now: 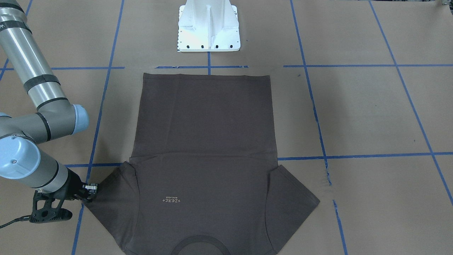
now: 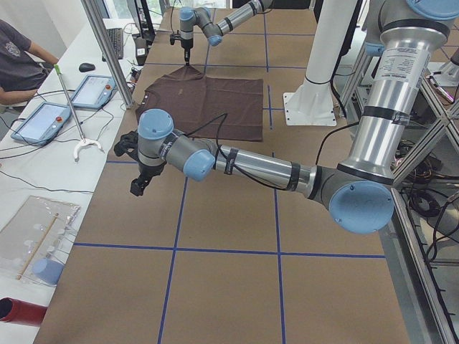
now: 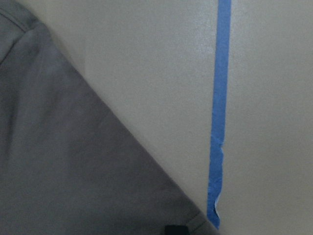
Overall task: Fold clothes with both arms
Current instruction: 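Lower the right gripper to grasp the sleeve nearest it, then fold the grasped sleeve inward over the shirt body with the right gripper, then raise the right gripper off the shirt while the left arm moves toward the other sleeve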
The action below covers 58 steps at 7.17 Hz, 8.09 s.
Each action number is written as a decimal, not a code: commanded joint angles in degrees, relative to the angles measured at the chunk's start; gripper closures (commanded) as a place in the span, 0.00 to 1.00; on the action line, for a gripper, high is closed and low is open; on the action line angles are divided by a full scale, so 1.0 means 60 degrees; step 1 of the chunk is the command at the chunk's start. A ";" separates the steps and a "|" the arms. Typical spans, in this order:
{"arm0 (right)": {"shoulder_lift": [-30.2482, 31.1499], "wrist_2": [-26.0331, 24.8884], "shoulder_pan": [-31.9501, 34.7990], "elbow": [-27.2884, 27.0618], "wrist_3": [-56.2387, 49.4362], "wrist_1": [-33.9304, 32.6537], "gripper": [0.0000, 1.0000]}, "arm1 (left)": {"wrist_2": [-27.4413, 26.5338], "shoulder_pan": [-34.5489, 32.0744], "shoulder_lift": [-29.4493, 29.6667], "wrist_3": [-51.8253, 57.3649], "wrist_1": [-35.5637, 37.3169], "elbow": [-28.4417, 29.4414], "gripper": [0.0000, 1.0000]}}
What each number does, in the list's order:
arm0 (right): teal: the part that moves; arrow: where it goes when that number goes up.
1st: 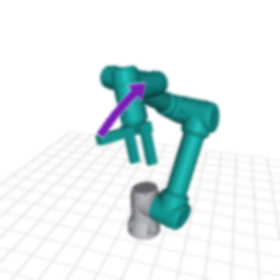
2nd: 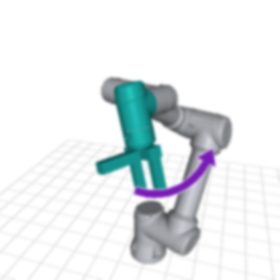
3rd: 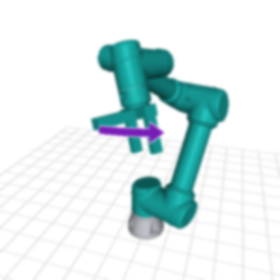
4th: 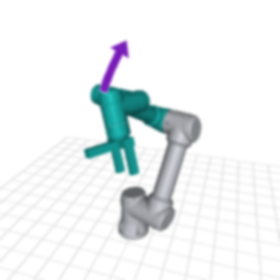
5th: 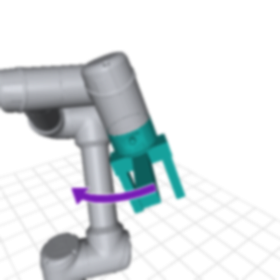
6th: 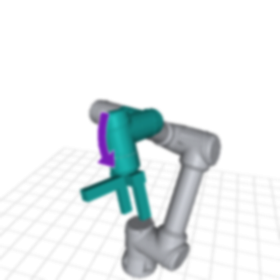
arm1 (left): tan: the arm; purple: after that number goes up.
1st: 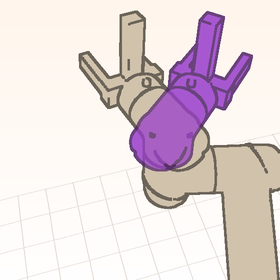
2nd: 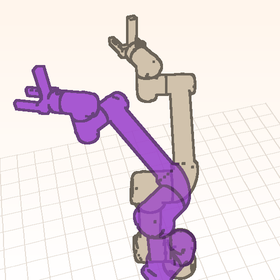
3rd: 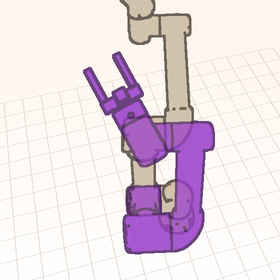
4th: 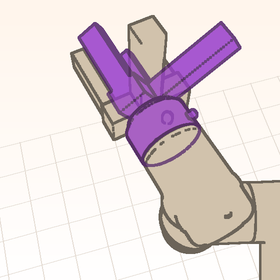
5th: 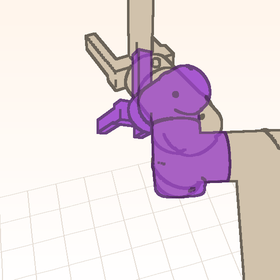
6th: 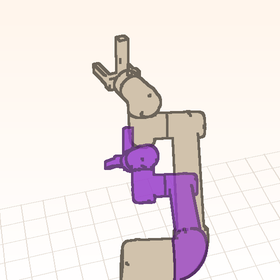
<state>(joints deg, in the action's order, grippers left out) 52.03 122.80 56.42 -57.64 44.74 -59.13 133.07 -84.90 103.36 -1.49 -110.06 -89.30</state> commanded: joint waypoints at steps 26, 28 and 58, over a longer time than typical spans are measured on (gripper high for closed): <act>-0.2505 -0.1747 -0.1449 0.0188 0.0072 -0.0413 0.00 | -0.0014 0.0015 0.0496 -0.0045 0.0107 0.0174 0.00; -0.2302 -0.0541 -0.1129 -0.0117 0.1051 -0.0704 0.00 | -0.0116 0.1250 0.1212 -0.3128 -0.0286 0.0265 0.00; -0.0015 0.0685 -0.0101 -0.3798 0.0660 -0.4620 0.00 | -0.6519 0.6372 0.4876 -1.0006 -0.4640 0.5669 1.00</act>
<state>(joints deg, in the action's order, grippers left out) 51.94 126.91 55.74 -81.19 49.13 -88.09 93.75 -46.67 131.82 -61.80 -138.10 -54.99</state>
